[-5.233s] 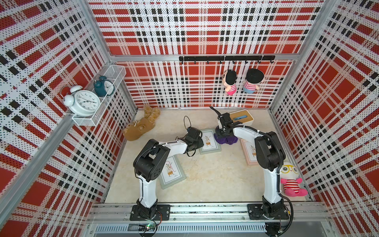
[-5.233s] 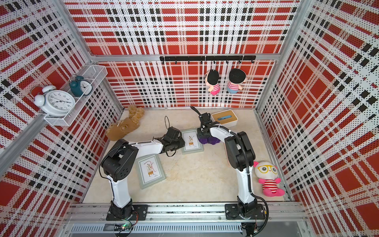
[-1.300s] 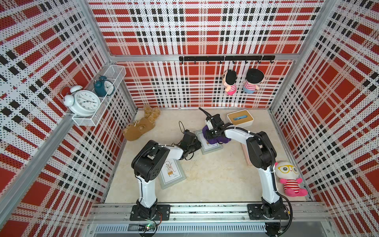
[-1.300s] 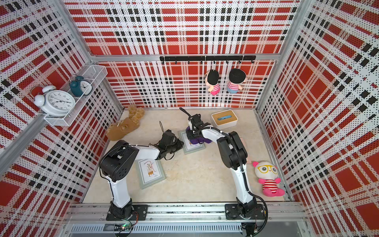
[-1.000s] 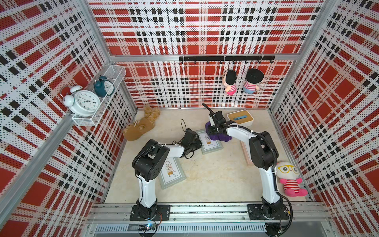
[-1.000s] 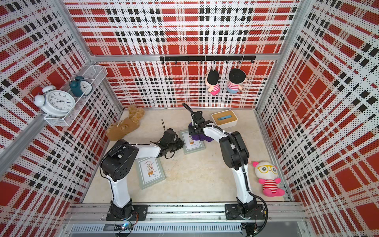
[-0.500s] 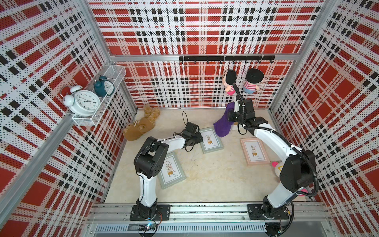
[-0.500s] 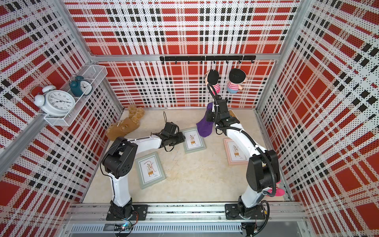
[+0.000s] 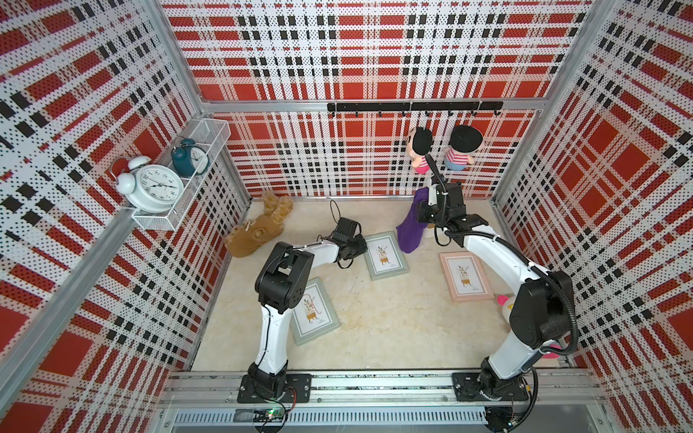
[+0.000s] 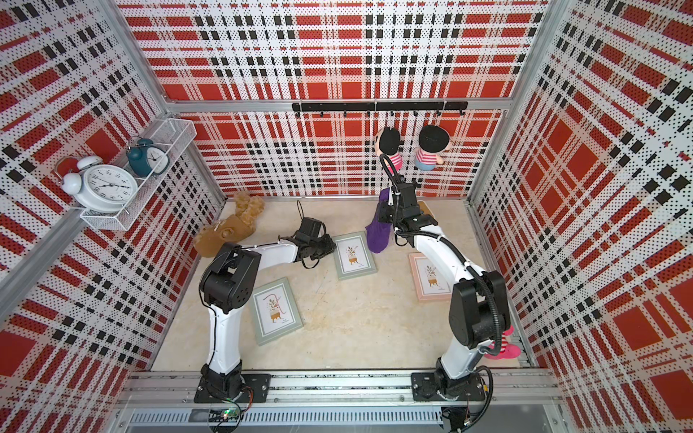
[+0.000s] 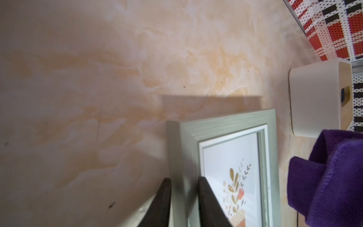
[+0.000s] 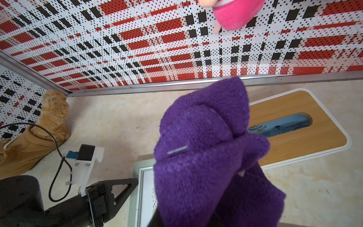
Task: Wipe the picture frame with a cloth
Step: Move the picture frame to the center of the board.
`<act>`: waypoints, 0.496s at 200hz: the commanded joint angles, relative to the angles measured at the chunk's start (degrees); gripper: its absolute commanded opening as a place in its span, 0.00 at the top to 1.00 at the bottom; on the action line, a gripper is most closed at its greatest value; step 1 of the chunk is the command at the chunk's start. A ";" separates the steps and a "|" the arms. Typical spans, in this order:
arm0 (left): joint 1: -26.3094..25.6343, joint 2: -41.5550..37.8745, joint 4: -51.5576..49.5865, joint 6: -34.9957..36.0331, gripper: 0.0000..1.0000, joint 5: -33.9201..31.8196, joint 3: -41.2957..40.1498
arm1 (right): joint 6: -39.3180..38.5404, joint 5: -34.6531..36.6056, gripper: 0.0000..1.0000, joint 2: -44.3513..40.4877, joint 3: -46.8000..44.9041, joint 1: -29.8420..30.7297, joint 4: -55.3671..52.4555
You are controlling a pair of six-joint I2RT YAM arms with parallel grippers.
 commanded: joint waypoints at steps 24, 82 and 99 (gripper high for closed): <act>-2.49 2.93 -2.61 3.20 0.81 0.83 1.54 | 0.41 -0.67 1.00 0.46 1.23 -0.53 1.98; -9.19 4.51 -6.06 -2.62 0.81 0.39 3.90 | -0.05 2.00 1.00 -1.59 1.63 -0.49 2.24; -11.03 5.35 -6.31 -7.10 0.82 1.51 4.43 | -0.26 2.59 1.00 -2.01 1.64 -0.49 2.35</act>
